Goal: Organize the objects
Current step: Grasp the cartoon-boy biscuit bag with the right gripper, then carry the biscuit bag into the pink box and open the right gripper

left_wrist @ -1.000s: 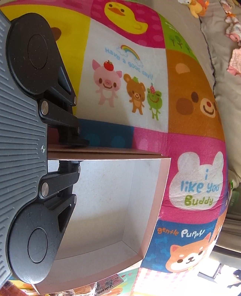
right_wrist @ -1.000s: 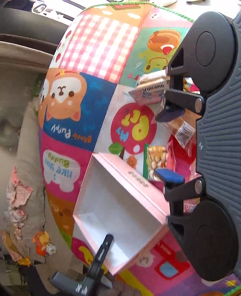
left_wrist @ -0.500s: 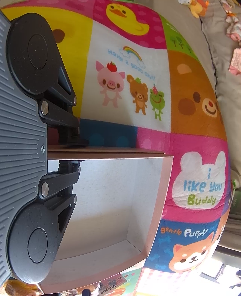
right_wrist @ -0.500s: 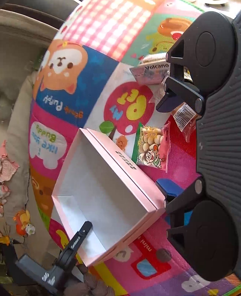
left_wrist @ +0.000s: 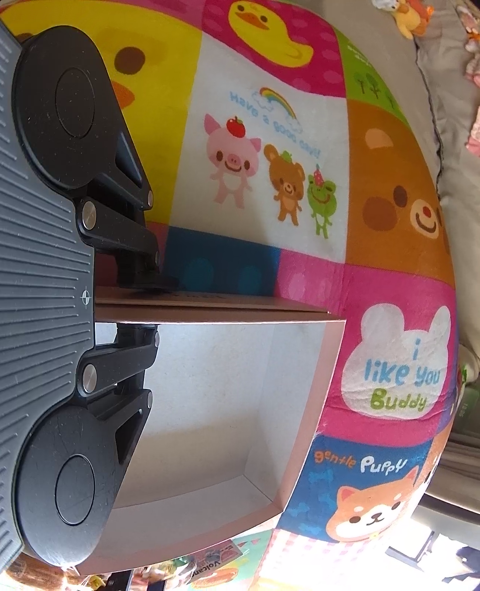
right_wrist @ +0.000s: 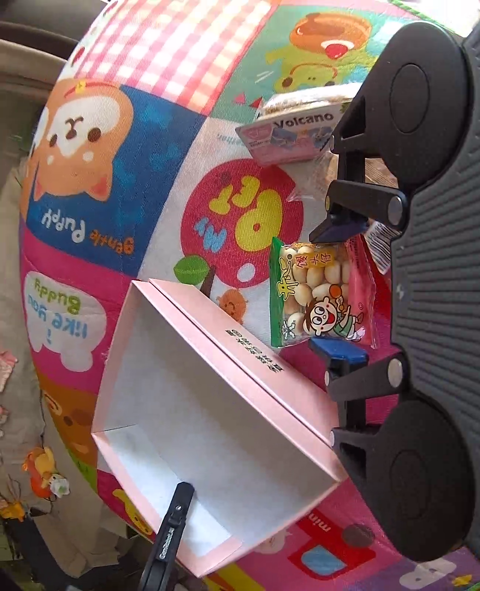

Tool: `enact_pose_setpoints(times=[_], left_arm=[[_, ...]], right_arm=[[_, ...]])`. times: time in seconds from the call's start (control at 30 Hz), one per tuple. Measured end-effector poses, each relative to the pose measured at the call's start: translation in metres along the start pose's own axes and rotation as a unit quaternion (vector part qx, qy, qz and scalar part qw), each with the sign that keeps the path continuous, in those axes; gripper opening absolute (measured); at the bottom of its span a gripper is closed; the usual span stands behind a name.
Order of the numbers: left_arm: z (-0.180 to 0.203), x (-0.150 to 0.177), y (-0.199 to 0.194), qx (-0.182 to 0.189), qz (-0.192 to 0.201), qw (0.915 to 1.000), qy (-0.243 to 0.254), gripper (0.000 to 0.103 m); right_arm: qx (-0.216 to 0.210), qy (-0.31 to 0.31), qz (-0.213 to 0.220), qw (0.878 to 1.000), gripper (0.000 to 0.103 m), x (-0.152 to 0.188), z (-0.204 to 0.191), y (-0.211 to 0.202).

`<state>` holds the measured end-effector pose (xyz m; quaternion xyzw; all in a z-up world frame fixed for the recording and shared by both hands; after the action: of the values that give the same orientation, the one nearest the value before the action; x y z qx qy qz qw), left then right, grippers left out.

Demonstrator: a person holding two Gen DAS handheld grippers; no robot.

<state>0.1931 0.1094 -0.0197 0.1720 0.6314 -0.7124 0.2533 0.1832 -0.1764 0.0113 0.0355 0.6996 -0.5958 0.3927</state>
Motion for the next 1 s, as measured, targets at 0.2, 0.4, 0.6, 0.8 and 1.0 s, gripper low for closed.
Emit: enact_pose_setpoints(times=[0.2,0.4,0.6,0.8,1.0], left_arm=[[0.002,0.004,-0.002,0.005,0.003,1.0000,-0.007,0.013],[0.005,0.010,-0.006,0.005,0.006,0.9998,-0.016,0.013],[0.007,0.012,-0.011,0.006,0.003,0.9996,-0.027,0.013],[0.006,0.011,-0.012,0.005,0.002,0.9994,-0.035,0.013],[0.005,0.013,-0.014,0.011,0.009,0.9990,-0.041,0.014]], right_arm=[[-0.003,0.013,0.037,0.999,0.053,0.036,-0.014,-0.083],[-0.052,0.002,0.037,0.998,0.053,0.066,-0.061,-0.126],[-0.097,-0.012,0.100,0.990,0.053,0.028,-0.097,-0.149],[-0.097,0.035,0.232,0.967,0.076,-0.076,-0.097,-0.147],[-0.041,-0.018,0.202,0.978,0.076,-0.044,-0.094,-0.126]])
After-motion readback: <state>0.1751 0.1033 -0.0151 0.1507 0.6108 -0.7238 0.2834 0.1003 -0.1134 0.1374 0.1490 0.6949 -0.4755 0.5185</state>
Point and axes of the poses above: each gripper's, at about its wrist camera, not at the fingertips, and y roughly the way its jaws point, z to its right, x to its underside, the point moved 6 cm from there along y, roughly the way its jaws point, and after that the axes turned 4 degrees about y, right-handed, at the moved point
